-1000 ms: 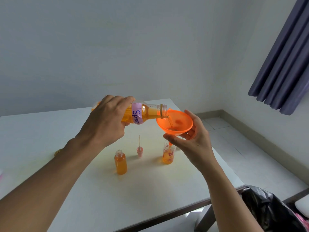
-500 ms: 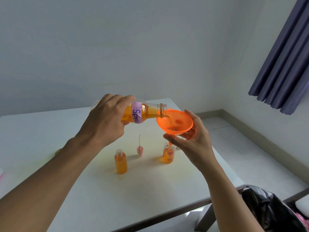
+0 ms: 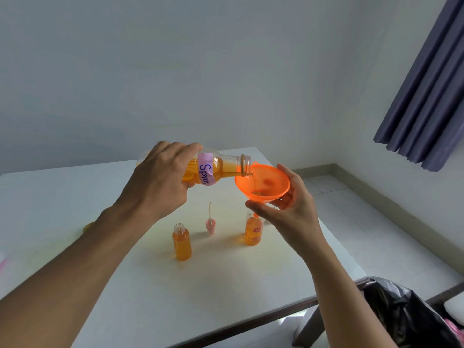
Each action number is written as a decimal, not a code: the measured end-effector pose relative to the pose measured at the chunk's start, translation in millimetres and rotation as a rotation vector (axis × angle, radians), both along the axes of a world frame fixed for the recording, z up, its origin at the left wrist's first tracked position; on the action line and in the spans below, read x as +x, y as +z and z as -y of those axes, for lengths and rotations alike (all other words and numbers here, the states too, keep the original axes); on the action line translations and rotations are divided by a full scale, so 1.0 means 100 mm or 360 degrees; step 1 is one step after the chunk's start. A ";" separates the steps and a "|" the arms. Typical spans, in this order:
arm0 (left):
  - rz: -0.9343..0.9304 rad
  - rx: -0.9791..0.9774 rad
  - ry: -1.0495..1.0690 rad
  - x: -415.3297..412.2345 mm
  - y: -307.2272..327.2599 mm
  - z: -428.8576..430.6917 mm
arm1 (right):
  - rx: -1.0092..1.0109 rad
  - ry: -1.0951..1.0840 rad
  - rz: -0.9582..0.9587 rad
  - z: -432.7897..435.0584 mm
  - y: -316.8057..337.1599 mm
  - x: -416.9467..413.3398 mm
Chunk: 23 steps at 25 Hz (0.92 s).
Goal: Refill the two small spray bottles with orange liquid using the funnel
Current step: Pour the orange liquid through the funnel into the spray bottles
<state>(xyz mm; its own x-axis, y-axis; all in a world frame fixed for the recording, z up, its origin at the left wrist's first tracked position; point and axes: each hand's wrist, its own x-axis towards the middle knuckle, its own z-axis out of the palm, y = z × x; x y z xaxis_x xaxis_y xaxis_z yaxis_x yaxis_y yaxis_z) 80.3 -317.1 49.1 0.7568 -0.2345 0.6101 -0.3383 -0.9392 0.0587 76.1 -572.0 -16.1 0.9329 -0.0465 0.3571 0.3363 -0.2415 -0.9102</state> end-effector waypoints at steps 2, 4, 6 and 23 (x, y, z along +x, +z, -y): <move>0.0002 -0.0004 0.0000 0.00 -0.01 0.00 | 0.0007 0.0002 -0.0003 0.00 -0.01 0.00; -0.0002 -0.0005 0.0009 0.00 -0.01 0.00 | 0.0007 0.0006 -0.0003 0.00 -0.01 0.01; -0.0008 -0.0009 0.0012 0.01 -0.02 0.00 | 0.0001 0.0005 -0.0001 0.00 -0.01 0.01; -0.0015 -0.0004 0.0013 0.00 0.01 0.02 | 0.0016 0.0014 0.0005 0.00 -0.02 0.02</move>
<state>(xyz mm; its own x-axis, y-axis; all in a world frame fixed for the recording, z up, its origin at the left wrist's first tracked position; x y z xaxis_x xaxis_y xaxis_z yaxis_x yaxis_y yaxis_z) 80.3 -318.8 49.7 0.7646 -0.2269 0.6033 -0.3301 -0.9418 0.0642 77.9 -572.2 -18.0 0.9322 -0.0421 0.3595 0.3411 -0.2297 -0.9115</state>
